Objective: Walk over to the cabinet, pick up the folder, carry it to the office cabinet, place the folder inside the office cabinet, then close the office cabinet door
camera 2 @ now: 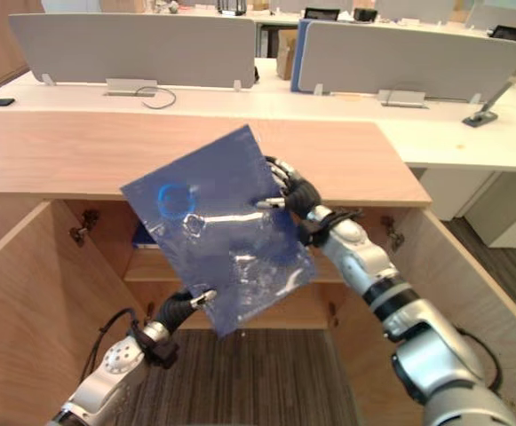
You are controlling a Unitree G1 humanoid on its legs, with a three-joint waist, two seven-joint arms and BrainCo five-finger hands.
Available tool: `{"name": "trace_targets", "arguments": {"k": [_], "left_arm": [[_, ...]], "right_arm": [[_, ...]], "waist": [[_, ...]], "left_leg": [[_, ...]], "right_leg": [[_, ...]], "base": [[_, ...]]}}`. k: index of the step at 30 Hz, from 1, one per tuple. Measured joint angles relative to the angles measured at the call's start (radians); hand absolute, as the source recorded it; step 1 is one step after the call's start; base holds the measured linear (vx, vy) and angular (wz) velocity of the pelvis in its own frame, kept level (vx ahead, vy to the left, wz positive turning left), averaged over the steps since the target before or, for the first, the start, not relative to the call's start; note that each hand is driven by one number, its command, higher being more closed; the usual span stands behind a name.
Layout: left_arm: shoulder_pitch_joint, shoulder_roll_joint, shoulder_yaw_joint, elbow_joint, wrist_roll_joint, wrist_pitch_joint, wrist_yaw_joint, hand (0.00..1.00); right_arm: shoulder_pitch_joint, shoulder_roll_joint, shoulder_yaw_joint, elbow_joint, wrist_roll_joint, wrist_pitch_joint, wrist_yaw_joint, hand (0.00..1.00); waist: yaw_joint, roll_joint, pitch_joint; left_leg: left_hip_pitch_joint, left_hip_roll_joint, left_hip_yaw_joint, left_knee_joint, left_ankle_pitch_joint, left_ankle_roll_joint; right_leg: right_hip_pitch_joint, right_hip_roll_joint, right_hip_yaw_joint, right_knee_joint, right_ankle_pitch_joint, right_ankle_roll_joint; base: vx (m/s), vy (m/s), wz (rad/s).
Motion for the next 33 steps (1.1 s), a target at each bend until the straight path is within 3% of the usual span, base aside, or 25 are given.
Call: {"name": "trace_targets", "arguments": {"k": [5,13,16,21,28,33], "left_arm": [[-0.021,-0.026,-0.001,0.0,-0.006,0.0,0.0,1.0],[-0.085,-0.057,-0.008,0.0,-0.029,-0.002,0.0,1.0],[-0.085,-0.057,-0.036,0.0,-0.047,-0.001,0.0,1.0],[-0.085,-0.056,-0.088,0.0,-0.049,-0.001,0.0,1.0],[-0.085,-0.009,-0.138,0.0,-0.048,0.004,0.0,1.0],[-0.085,0.022,-0.152,0.0,-0.028,0.018,-0.003,1.0]], "right_arm": [[-0.024,0.087,-0.098,0.071,0.003,-0.013,-0.006,0.0],[-0.158,0.11,-0.113,0.105,-0.008,-0.041,-0.051,0.0],[-0.174,0.123,-0.116,0.111,-0.059,-0.043,-0.062,0.0],[-0.195,0.125,-0.109,0.112,-0.16,-0.033,-0.062,0.0],[-0.197,0.114,-0.054,0.14,-0.205,-0.005,-0.059,0.0],[-0.202,0.056,0.026,0.14,-0.241,0.026,-0.025,0.0]], "waist": [[0.0,0.001,0.001],[-0.001,0.019,0.014],[-0.001,0.026,0.018],[-0.004,0.027,0.019],[-0.003,0.028,0.02],[-0.002,0.031,0.021]], "left_leg": [[0.0,-0.001,-0.002,0.001,0.001,-0.001],[-0.014,-0.002,-0.01,0.004,0.001,0.0],[-0.015,-0.002,-0.01,0.004,0.001,0.0],[-0.014,-0.002,-0.011,0.004,0.001,0.0],[-0.014,-0.002,-0.013,0.004,0.003,-0.001],[-0.015,-0.003,-0.016,0.002,0.003,-0.002]], "right_leg": [[0.0,-0.001,-0.001,0.001,0.001,-0.001],[-0.003,-0.002,-0.009,0.001,0.001,-0.001],[-0.003,-0.001,-0.01,0.001,0.001,-0.001],[-0.003,-0.002,-0.01,0.003,0.001,-0.001],[-0.003,-0.002,-0.01,0.005,0.001,-0.001],[-0.002,-0.002,-0.013,0.003,0.001,-0.001]], "base": [[0.0,0.0,0.0],[0.01,0.01,0.02],[0.0,0.0,0.0],[0.0,0.0,0.0],[0.0,0.0,0.0],[0.0,0.0,0.0]]}}
